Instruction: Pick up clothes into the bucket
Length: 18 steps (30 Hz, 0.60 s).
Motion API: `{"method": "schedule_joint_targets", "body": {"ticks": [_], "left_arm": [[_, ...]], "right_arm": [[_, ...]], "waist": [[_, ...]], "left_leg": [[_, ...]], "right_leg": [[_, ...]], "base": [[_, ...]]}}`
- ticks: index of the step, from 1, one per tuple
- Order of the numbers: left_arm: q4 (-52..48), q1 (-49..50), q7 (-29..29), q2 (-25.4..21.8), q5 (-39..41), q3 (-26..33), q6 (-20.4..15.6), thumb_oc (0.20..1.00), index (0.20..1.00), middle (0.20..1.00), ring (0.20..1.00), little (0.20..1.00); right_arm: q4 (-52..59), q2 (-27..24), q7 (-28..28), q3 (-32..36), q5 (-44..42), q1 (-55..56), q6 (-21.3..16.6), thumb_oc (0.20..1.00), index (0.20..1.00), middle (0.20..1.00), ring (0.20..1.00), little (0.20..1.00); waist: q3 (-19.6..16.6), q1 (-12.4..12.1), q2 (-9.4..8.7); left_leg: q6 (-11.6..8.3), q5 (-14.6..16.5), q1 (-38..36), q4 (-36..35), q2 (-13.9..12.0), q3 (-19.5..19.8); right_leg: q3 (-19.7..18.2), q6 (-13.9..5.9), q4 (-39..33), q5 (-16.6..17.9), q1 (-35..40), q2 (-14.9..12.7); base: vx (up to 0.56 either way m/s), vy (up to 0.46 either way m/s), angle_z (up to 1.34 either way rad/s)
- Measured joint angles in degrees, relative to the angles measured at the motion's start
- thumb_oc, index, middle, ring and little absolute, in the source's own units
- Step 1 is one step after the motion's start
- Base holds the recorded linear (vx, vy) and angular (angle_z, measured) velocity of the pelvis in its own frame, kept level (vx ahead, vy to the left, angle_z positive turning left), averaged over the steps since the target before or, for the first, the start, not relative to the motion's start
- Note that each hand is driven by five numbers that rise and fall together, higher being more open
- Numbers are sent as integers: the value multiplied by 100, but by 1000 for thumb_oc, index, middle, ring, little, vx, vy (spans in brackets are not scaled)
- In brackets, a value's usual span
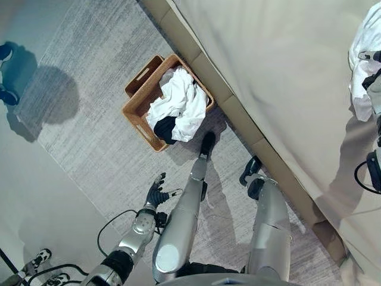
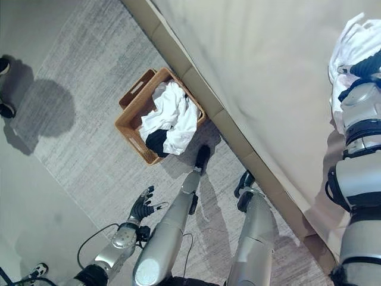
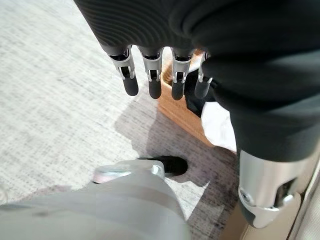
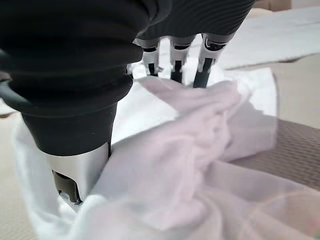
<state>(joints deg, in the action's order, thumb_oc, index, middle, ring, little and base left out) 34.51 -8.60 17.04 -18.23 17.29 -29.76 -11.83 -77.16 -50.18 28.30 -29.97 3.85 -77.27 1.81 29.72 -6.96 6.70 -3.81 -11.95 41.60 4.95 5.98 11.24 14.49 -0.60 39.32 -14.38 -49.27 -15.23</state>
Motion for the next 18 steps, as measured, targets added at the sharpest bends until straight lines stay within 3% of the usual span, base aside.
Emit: {"method": "schedule_joint_targets", "body": {"ticks": [6,7,8,9,11,18], "left_arm": [[-271,-112,-7,6,70,-101,-12,1000,1000,1000,1000,1000],[-332,-112,-18,-20,143,-121,-15,1000,1000,1000,1000,1000],[-392,-113,-52,-35,194,-109,-17,1000,1000,1000,1000,1000],[-447,-112,-95,-64,215,-110,-35,1000,1000,1000,1000,1000],[-456,-111,-150,-72,215,-110,-37,1000,1000,1000,1000,1000],[-287,-113,-236,-32,213,-53,-28,1000,1000,1000,1000,1000]], "right_arm": [[40,31,-322,-5,-283,-66,-125,1000,1000,1000,1000,1000],[22,24,-396,-7,-314,-71,-159,758,758,758,758,758],[19,16,-528,-30,-380,-78,-172,423,423,423,423,423],[28,-10,-654,-272,-371,-142,-181,200,200,200,200,200],[35,-48,-786,-557,-319,-279,-214,200,200,200,200,200],[218,-74,-914,-607,-410,-467,-318,200,200,200,200,200]], "waist": [[0,-19,0],[0,-14,-1],[0,-12,0],[-1,-9,0],[-26,-6,0],[-35,7,1]], "left_leg": [[1,-1,10,-2,-43,-141],[1,-1,13,-2,-44,-146],[1,0,20,-1,-45,-146],[2,1,40,0,-49,-155],[1,2,142,30,-66,-185],[0,1,311,116,-116,-248]], "right_leg": [[-159,23,20,24,-101,73],[-166,23,34,24,-112,72],[-170,23,56,23,-136,73],[-184,22,75,22,-173,76],[-232,22,95,22,-295,108],[-283,85,154,62,-490,170]], "base": [[-4,-22,-11],[-19,-21,-5],[0,0,0],[-11,-17,-5],[-9,-32,-8],[-18,-26,-5]]}}
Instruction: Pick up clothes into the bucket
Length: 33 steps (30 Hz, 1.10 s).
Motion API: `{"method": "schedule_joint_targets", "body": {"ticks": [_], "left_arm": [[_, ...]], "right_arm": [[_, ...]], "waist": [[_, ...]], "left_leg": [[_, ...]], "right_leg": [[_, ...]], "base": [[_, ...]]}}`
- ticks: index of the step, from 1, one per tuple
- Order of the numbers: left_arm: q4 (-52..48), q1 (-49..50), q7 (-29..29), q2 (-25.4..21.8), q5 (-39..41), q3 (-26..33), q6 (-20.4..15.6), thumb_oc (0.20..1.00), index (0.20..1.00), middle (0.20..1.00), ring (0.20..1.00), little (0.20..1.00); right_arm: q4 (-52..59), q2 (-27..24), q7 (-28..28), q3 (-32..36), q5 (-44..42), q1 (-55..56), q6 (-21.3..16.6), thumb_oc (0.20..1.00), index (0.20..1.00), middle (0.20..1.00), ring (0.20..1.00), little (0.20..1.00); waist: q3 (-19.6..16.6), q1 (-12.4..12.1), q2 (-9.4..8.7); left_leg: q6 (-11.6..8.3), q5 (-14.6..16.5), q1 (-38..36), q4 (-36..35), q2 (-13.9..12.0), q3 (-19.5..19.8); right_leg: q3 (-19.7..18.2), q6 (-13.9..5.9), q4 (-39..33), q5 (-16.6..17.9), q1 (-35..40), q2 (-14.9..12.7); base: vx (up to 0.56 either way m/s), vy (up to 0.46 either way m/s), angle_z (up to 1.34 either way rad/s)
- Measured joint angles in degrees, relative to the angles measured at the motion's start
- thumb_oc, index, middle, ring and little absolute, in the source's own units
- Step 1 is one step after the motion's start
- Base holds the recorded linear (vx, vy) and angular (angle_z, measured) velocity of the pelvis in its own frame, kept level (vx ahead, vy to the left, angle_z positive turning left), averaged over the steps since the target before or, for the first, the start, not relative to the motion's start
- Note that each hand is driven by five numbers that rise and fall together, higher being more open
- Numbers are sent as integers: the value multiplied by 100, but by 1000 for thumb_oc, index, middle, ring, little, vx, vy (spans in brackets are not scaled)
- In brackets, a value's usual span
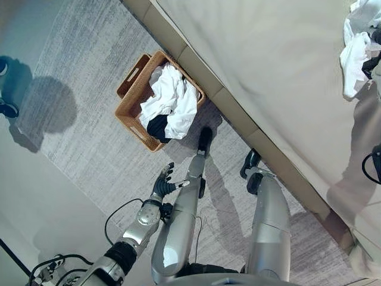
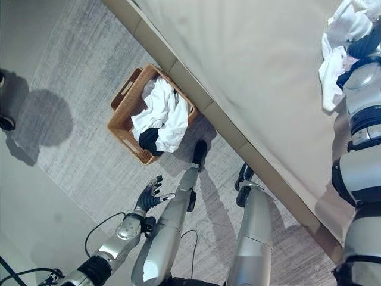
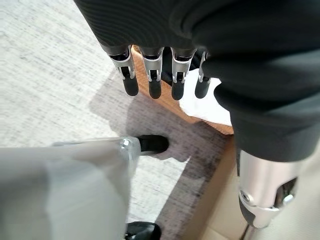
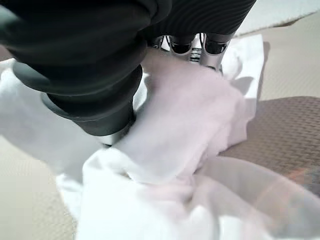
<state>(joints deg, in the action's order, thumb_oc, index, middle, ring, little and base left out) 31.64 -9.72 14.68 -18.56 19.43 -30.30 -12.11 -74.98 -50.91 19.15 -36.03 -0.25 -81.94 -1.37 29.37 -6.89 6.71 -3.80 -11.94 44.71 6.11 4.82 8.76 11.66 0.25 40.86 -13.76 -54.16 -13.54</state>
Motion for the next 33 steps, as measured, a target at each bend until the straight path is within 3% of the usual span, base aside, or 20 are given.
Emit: {"method": "schedule_joint_targets", "body": {"ticks": [6,9,11,13,14,19,20,23,28,30,33], "left_arm": [[199,-16,16,10,-3,123,-1,1000,1000,1000,1000,1000],[357,-54,64,1,-10,449,-1,1000,1000,1000,1000,1000],[314,-50,111,-35,-11,479,-13,1000,1000,1000,1000,1000],[205,8,116,-154,-10,639,-7,1000,1000,1000,1000,1000],[168,134,120,-312,-11,749,-19,1000,1000,1000,1000,1000],[35,210,110,-681,-73,1002,-62,1000,1000,1000,1000,1000],[30,203,102,-662,-137,1177,-35,1000,1000,1000,1000,1000],[-146,382,97,-691,-297,1420,-23,1000,1000,1000,1000,1000],[-961,517,-102,-779,-301,1633,54,1000,1000,1000,1000,1000],[-1568,527,-333,-775,-296,1719,124,1000,1000,1000,1000,1000],[-2124,666,-567,-776,-290,1877,105,1000,1000,1000,1000,1000]], "right_arm": [[829,92,-21,-103,-175,151,-10,200,200,200,200,200],[2416,90,-18,-285,-269,428,-142,200,200,200,200,200],[2762,97,-9,-327,-271,510,-234,200,200,200,200,200],[3365,27,-6,-351,-277,669,-215,200,200,200,200,200],[3807,33,15,-311,-273,904,-338,200,200,200,200,200],[4614,-417,134,20,-135,1253,-461,200,200,200,200,200],[5074,-565,133,475,-66,1625,-465,200,200,200,200,200],[5670,-614,140,1041,-34,2391,-568,200,200,200,200,200],[6394,-669,-93,2216,-43,3888,-678,200,200,200,200,200],[6734,-517,-355,2870,-142,4952,-709,200,200,200,200,200],[7095,-386,-802,3161,-271,6120,-701,200,200,200,200,200]], "waist": [[0,165,-4],[5,317,-62],[13,391,-90],[90,476,-304],[33,476,-556],[-146,731,-886],[-128,748,-903],[-175,761,-897],[-425,735,-818],[-538,750,-687],[-939,759,-443]], "left_leg": [[0,1,-26,130,-50,-55],[24,96,-134,302,-208,-207],[20,118,-321,298,-248,-275],[6,193,-692,346,-315,-410],[8,323,-969,363,-399,-528],[-13,563,-1686,284,-480,-712],[1,575,-1958,265,-478,-782],[59,750,-2684,146,-504,-976],[114,799,-3159,7,-472,-991],[99,798,-3484,-134,-472,-895],[97,787,-3755,-290,-477,-797]], "right_leg": [[-23,21,-55,80,86,71],[-119,-2,-352,307,314,287],[-202,-28,-478,373,515,363],[-362,-23,-699,510,908,552],[-477,-86,-882,522,1186,621],[-639,-163,-1287,565,1962,749],[-724,-170,-1405,623,2239,779],[-850,-213,-1587,622,2928,759],[-841,-249,-1720,620,3417,741],[-738,-268,-1850,595,3789,729],[-591,-286,-2052,570,4157,730]], "base": [[-68,20,-8],[-29,0,-34],[-18,19,-31],[-3,43,-50],[20,36,-63],[32,36,-30],[71,39,-21],[113,13,-26],[85,-11,0],[85,-23,27],[104,-22,16]]}}
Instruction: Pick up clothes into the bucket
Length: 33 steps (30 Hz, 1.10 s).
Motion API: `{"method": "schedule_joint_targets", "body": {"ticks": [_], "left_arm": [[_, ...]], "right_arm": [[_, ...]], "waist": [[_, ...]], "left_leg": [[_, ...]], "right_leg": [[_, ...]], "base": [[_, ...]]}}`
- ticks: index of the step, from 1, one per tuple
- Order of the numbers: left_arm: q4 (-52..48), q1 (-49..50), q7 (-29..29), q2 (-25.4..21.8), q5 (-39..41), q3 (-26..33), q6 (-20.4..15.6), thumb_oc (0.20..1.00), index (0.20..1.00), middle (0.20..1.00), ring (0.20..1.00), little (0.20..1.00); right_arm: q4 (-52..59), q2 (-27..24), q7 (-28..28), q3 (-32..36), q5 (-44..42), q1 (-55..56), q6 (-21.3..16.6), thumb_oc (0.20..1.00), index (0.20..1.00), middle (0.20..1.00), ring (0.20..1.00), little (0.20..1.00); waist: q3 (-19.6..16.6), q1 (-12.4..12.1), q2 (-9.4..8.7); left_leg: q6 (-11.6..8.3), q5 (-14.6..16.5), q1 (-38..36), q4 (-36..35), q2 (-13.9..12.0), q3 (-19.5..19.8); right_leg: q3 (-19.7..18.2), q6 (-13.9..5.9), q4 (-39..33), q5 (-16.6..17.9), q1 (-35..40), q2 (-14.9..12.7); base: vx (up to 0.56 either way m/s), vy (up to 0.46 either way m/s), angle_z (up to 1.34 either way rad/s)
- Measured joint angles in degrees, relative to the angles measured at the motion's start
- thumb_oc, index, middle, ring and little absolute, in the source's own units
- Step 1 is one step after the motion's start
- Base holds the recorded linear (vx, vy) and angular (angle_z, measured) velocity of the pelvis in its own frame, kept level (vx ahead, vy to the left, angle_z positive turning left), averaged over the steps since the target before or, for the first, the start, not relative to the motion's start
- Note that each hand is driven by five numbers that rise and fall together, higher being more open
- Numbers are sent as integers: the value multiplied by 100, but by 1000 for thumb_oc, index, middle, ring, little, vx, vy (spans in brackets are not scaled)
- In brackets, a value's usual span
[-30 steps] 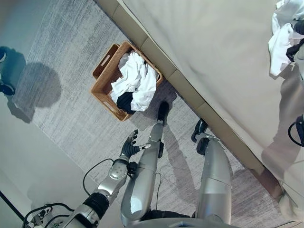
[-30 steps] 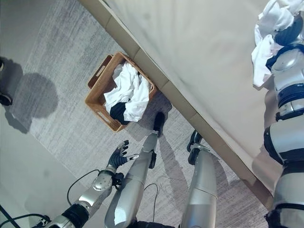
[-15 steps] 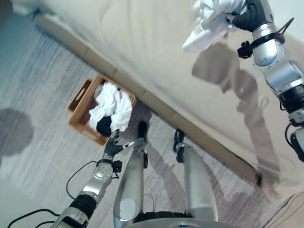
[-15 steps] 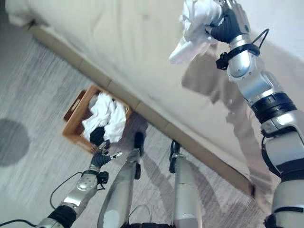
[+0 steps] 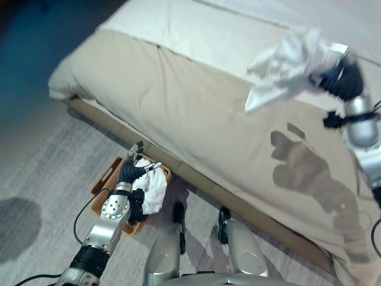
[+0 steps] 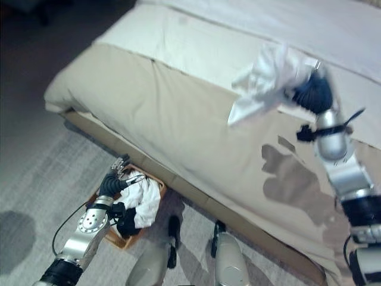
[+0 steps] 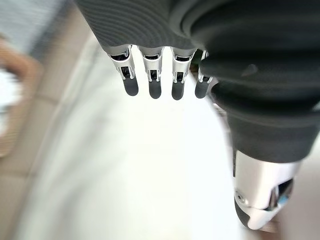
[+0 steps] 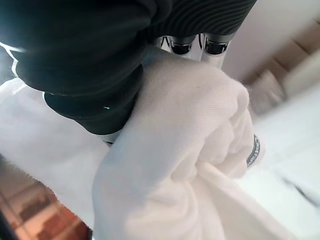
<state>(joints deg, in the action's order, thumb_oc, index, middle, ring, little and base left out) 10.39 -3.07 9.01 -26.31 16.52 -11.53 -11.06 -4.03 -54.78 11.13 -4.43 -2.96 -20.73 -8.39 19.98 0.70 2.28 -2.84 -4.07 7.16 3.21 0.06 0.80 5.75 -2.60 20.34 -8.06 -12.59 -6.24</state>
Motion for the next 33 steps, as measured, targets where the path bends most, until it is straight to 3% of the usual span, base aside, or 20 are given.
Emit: {"method": "schedule_joint_targets", "body": {"ticks": [1,4,9,13,21,28,33], "left_arm": [[-32,-18,-103,28,4,33,18,1000,1000,1000,1000,1000],[-310,-30,-378,23,58,59,60,1000,1000,1000,1000,1000],[-728,-190,-967,-240,126,-145,113,1000,1000,1000,1000,1000],[-985,-381,-1322,-753,119,-579,285,1000,1000,1000,1000,1000],[-1070,-1003,-1955,-678,240,-1719,419,1000,1000,1000,1000,1000],[-1070,-1102,-2189,-514,342,-1956,531,1000,1000,1000,1000,1000],[-1067,-1115,-2138,-345,179,-1912,528,1000,1000,1000,1000,1000]], "right_arm": [[52,-7,-199,33,-3,311,0,200,200,200,200,200],[111,49,-597,80,-51,926,43,200,200,200,200,200],[262,86,-1255,57,-72,1147,127,200,200,200,200,200],[517,88,-1574,-38,-140,1140,151,200,200,200,200,200],[1203,304,-2097,-514,-666,1042,216,200,200,200,200,200],[1573,911,-2324,-763,-1199,949,254,200,200,200,200,200],[1897,1086,-2353,-758,-1529,950,267,200,200,200,200,200]], "waist": [[-195,29,127],[-495,150,210],[-931,257,120],[-1227,305,-18],[-1510,315,-102],[-1603,311,-82],[-1714,302,-66]], "left_leg": [[1,2,-147,-106,-7,10],[-1,-3,-382,-224,-28,120],[-5,8,-691,-407,-131,99],[-34,35,-881,-472,-206,60],[-37,57,-1172,-592,-221,-65],[-38,59,-1256,-658,-210,-75],[-38,57,-1255,-682,-195,-74]], "right_leg": [[30,-21,-109,-14,158,-2],[197,-52,-310,-48,503,13],[233,-50,-627,-56,858,136],[189,-69,-796,-58,1053,223],[116,-95,-990,-17,1336,245],[107,-109,-1100,30,1429,238],[113,-96,-1171,62,1449,232]], "base": [[91,-22,10],[80,-24,25],[64,-9,-2],[22,2,-10],[4,9,-5],[-4,2,0],[-6,2,0]]}}
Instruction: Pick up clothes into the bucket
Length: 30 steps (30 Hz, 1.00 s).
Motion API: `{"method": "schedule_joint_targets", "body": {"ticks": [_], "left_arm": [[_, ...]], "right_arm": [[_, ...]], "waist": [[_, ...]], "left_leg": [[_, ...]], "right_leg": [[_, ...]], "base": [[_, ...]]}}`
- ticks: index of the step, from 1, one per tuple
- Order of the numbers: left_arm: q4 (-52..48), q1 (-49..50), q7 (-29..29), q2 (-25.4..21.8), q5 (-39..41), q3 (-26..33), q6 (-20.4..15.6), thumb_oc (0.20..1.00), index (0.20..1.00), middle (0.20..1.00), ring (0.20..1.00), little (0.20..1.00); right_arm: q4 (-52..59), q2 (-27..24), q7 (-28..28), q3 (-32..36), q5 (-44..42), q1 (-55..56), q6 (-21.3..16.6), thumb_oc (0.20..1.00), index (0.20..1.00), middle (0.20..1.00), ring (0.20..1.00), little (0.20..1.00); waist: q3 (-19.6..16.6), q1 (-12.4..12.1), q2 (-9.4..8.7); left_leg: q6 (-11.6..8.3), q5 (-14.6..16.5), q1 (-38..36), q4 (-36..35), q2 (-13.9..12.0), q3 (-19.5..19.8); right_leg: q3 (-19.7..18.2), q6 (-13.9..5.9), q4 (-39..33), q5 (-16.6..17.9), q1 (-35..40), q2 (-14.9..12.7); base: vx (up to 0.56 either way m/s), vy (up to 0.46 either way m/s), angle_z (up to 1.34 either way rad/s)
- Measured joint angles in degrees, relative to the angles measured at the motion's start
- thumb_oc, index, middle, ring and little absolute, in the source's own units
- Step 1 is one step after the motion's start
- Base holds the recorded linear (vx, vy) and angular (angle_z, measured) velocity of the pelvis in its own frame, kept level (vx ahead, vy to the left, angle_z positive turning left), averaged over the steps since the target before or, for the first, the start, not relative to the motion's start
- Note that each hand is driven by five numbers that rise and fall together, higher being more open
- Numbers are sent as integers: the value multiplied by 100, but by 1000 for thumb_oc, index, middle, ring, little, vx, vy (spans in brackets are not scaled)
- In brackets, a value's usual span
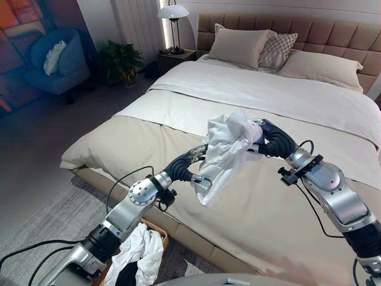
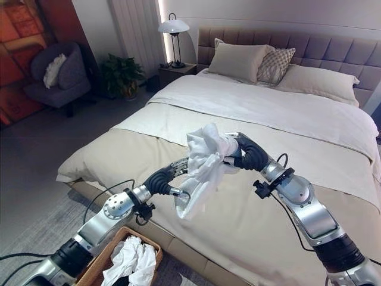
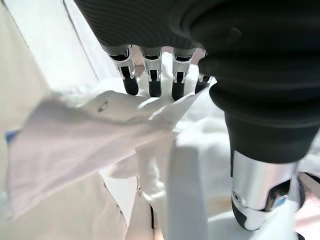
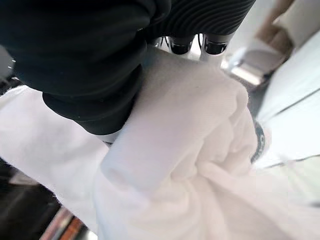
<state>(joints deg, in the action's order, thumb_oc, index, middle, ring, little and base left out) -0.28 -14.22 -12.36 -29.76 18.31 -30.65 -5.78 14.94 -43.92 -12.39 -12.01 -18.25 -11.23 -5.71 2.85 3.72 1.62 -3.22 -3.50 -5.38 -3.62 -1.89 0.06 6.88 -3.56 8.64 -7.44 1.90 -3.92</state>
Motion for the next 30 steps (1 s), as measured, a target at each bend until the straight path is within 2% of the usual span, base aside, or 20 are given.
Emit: {"method": "schedule_joint_targets", "body": {"ticks": [6,10,11,12,13,14,20,21,22,23,24,27,30], "left_arm": [[8,60,334,362,-820,412,-29,1000,1000,1000,1000,1000],[7,77,347,398,-874,441,-34,1000,1000,1000,1000,1000],[5,78,334,400,-855,440,-34,947,947,947,947,947],[5,79,330,402,-854,440,-35,947,947,947,947,947],[4,79,300,405,-729,437,-35,250,250,250,250,250],[4,79,272,413,-704,437,-35,200,200,200,200,200],[7,312,174,597,257,437,-16,200,200,200,200,200],[19,609,96,647,424,519,-54,200,200,200,200,200],[10,727,73,643,514,574,-73,200,200,200,200,200],[-19,975,30,597,649,601,-34,200,200,200,200,200],[-40,1041,15,604,770,601,-1,200,200,200,200,200],[-2,1331,135,825,1459,730,66,200,200,200,200,200],[448,1144,405,1214,1517,727,117,200,200,200,200,200]], "right_arm": [[172,317,-129,9,-769,20,65,200,200,200,200,200],[244,309,-275,9,-1065,23,157,200,200,200,200,200],[306,287,-361,8,-1125,23,193,200,200,200,200,200],[330,275,-393,8,-1179,23,215,200,200,200,200,200],[346,265,-438,7,-1248,23,233,200,200,200,200,200],[346,265,-450,7,-1275,23,238,200,200,200,200,200],[347,262,-538,-201,-1645,26,287,200,200,200,200,200],[366,254,-617,-268,-1738,83,371,332,332,332,332,332],[374,238,-625,-267,-1741,147,396,514,514,514,514,514],[377,201,-679,-267,-1772,289,493,853,853,853,853,853],[387,191,-706,-267,-1856,372,495,1000,1000,1000,1000,1000],[553,300,-775,-356,-2233,613,476,1000,1000,1000,1000,1000],[579,418,-750,-573,-2316,544,478,1000,1000,1000,1000,1000]], "waist": [[-15,2,0],[-17,-1,-2],[-17,-1,-2],[-17,-1,-2],[-17,2,-2],[-17,1,-2],[-18,5,-4],[-25,-17,-3],[-30,2,-6],[-30,-10,-17],[-27,-8,-21],[-18,-14,-40],[-6,-24,-63]], "left_leg": [[1,-1,-44,-12,-1,1],[3,3,-134,-62,1,0],[3,3,-137,-70,0,1],[3,3,-137,-70,1,0],[3,3,-139,-76,2,1],[3,2,-140,-79,3,2],[9,8,-224,-129,6,3],[9,8,-206,-130,6,7],[9,10,-214,-132,-1,6],[9,9,-216,-132,1,12],[9,9,-215,-132,2,11],[6,12,-216,-132,6,17],[0,16,-212,-135,5,14]], "right_leg": [[13,-26,-262,121,181,19],[12,-37,-343,133,262,20],[12,-50,-375,144,281,21],[12,-60,-403,159,289,23],[10,-50,-430,184,300,22],[10,-54,-448,193,312,23],[15,-56,-647,287,470,40],[23,-53,-679,338,508,46],[19,-55,-700,341,513,49],[33,-54,-783,365,560,53],[33,-52,-801,372,564,53],[68,-71,-891,366,588,49],[66,-77,-888,362,586,52]], "base": [[0,0,0],[0,0,0],[0,0,0],[0,0,0],[0,0,0],[0,0,0],[7,4,0],[0,0,0],[0,0,0],[-11,5,4],[-8,6,8],[4,0,4],[0,0,0]]}}
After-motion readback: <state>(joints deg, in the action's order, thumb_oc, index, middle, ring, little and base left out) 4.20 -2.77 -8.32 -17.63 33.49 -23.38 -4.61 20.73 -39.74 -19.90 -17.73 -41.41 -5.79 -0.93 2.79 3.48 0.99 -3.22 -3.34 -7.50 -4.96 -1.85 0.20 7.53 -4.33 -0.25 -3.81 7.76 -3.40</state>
